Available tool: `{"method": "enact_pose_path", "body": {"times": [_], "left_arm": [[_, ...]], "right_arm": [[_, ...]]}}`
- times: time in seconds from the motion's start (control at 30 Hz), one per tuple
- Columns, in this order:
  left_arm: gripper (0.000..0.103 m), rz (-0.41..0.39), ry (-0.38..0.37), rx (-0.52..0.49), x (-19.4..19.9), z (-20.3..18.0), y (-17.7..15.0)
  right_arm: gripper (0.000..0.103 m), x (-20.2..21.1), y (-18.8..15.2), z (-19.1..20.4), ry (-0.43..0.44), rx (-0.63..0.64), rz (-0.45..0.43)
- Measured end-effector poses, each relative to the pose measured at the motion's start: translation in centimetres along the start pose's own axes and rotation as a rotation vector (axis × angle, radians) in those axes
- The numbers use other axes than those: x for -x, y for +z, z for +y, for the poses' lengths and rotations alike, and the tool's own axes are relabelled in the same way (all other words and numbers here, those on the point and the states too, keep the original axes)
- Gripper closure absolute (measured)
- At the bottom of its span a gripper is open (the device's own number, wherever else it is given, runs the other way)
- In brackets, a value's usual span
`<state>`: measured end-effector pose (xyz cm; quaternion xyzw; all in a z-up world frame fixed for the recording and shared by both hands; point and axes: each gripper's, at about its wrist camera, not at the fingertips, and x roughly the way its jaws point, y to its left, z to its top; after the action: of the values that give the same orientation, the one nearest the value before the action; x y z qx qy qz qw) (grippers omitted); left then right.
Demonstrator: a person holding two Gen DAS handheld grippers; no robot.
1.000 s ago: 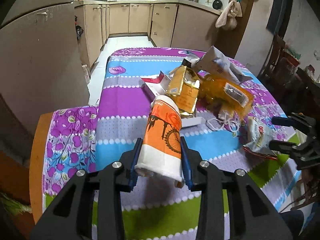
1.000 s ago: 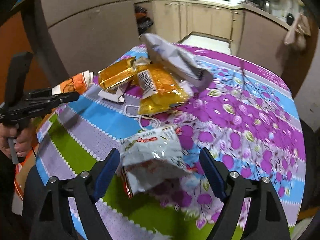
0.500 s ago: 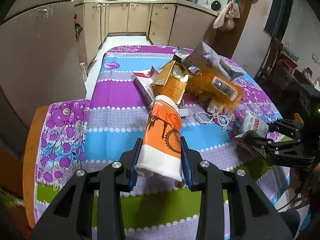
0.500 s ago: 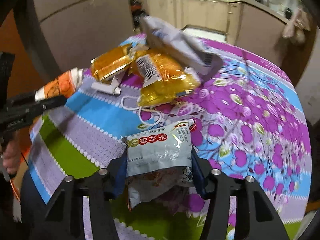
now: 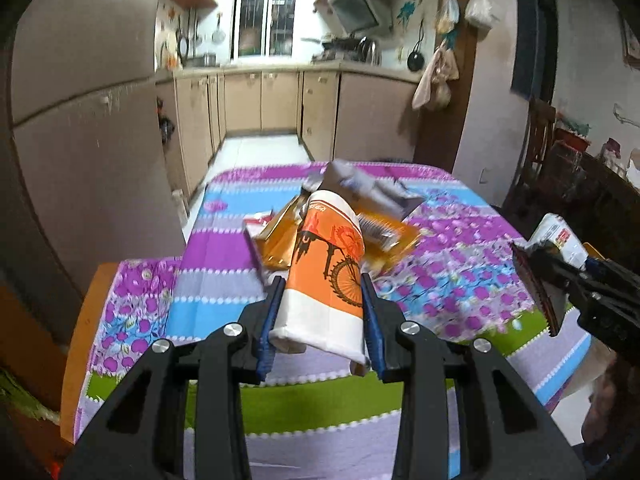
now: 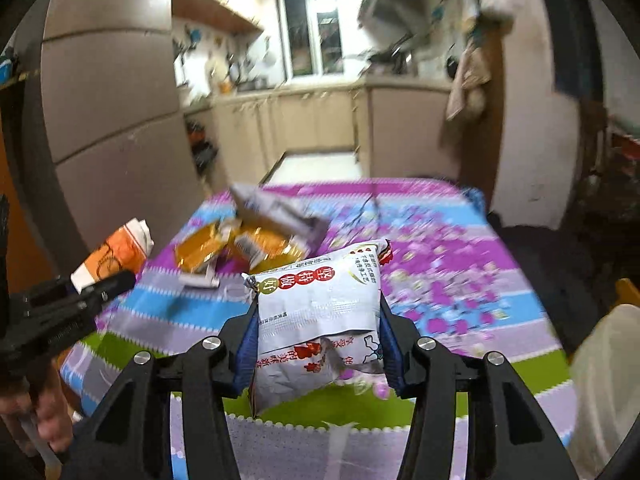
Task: Collect trash
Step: 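Grasp the orange paper cup with the left tool while the right tool grasps the white chip bag, then carry the orange cup and white chip bag over the white basin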
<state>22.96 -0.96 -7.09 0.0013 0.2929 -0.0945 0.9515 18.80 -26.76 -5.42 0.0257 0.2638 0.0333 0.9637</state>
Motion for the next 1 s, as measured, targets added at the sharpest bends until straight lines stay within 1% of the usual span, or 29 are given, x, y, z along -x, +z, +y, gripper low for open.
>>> {"method": "enact_pose_path", "body": {"times": [0.13, 0.37, 0.63, 0.8, 1.0], "left_arm": [[0.068, -0.044, 0.029, 0.002, 1.6, -1.6, 0.3], [0.068, -0.067, 0.041, 0.02, 3.0, -2.7, 0.8], [0.068, -0.074, 0.047, 0.013, 3.6, -3.9, 1.0], [0.068, -0.078, 0.052, 0.008, 3.7, -4.8, 1.1], [0.067, -0.076, 0.051, 0.004, 3.7, -5.0, 1.1]], "right_arm": [[0.051, 2.6, 0.3, -0.5, -0.039, -0.004, -0.058], [0.051, 4.8, 0.4, -1.3, -0.037, -0.024, -0.074], [0.051, 5.3, 0.5, -2.2, -0.026, -0.045, -0.075], [0.051, 5.8, 0.6, -2.4, -0.022, -0.035, -0.078], [0.051, 5.9, 0.7, -2.7, -0.017, -0.035, -0.084]]}}
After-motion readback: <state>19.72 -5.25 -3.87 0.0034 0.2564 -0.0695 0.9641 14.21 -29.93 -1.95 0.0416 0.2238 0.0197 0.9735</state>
